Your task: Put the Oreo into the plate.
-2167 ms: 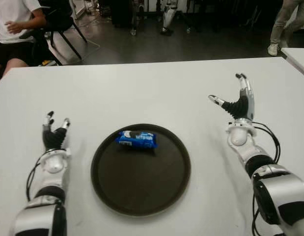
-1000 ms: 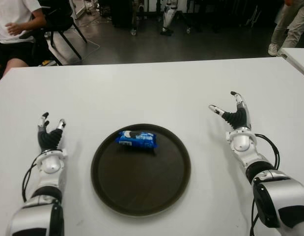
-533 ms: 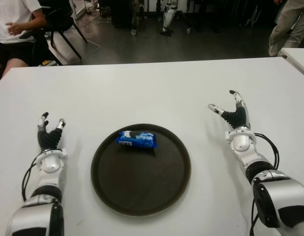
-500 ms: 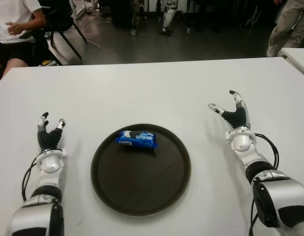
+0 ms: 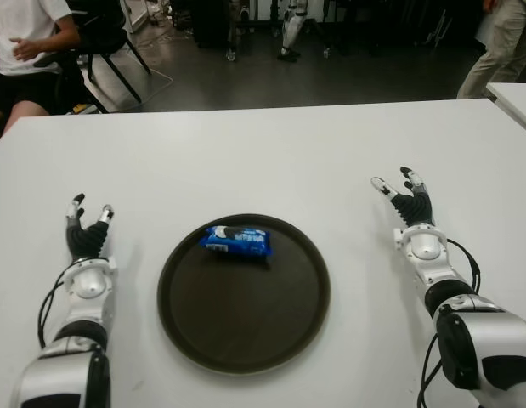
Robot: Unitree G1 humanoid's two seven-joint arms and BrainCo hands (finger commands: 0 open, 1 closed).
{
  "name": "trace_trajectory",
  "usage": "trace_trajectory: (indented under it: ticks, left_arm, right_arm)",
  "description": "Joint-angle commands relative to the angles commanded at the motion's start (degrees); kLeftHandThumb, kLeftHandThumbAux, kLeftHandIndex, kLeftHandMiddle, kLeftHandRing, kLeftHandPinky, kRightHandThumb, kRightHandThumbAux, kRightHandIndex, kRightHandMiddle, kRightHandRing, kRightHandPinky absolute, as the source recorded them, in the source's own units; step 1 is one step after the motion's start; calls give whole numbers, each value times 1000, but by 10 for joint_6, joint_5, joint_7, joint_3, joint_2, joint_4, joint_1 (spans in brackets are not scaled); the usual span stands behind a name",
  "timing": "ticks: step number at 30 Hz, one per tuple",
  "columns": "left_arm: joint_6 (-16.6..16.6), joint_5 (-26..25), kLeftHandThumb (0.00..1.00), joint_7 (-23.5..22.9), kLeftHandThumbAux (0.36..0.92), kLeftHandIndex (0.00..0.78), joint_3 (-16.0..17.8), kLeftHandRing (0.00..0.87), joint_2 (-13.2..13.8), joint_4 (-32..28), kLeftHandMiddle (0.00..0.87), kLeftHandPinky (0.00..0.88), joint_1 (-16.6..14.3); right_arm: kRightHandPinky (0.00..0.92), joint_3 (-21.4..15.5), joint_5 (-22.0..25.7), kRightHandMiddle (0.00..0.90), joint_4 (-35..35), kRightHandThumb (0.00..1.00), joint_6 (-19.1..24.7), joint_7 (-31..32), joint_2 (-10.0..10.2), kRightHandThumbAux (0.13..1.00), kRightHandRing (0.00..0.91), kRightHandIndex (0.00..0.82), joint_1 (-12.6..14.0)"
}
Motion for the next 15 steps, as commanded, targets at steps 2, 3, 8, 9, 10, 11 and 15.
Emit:
trace_trajectory:
  ticks: [2, 3, 8, 9, 10, 11, 15]
  left_arm:
    - [-3, 4, 1, 0, 563, 15, -3, 0, 1, 1, 15, 0, 1]
    - [-5, 4, 1, 0, 565, 17, -4, 0, 1, 1, 16, 0, 1]
    - [-12, 5, 0, -2, 568, 19, -7, 0, 2, 1, 18, 0, 3]
    - [-14, 6, 0, -2, 563, 21, -8, 0, 2, 1, 18, 0, 3]
    - [-15, 6, 0, -2, 558, 22, -8, 0, 2, 1, 18, 0, 4]
    - [-16, 6, 0, -2, 556, 23, -9, 0, 2, 1, 18, 0, 4]
    - [-20, 6, 0, -1, 555, 26, -10, 0, 3, 1, 20, 0, 5]
  right_arm:
    - [2, 0, -1, 0, -2, 0, -5, -4, 3, 493, 0, 0, -2]
    - [1, 0, -2, 0, -3, 0, -8, -6, 3, 499, 0, 0, -1]
    - [0, 4, -8, 0, -4, 0, -14, -13, 1, 513, 0, 0, 1]
    - [0, 6, -10, 0, -4, 0, -16, -12, 1, 517, 0, 3, 1]
    - [0, 6, -10, 0, -4, 0, -17, -11, 1, 519, 0, 7, 1]
    - [0, 7, -10, 0, -4, 0, -17, -11, 0, 519, 0, 8, 1]
    - [0, 8, -12, 0, -3, 0, -19, -7, -1, 519, 0, 13, 1]
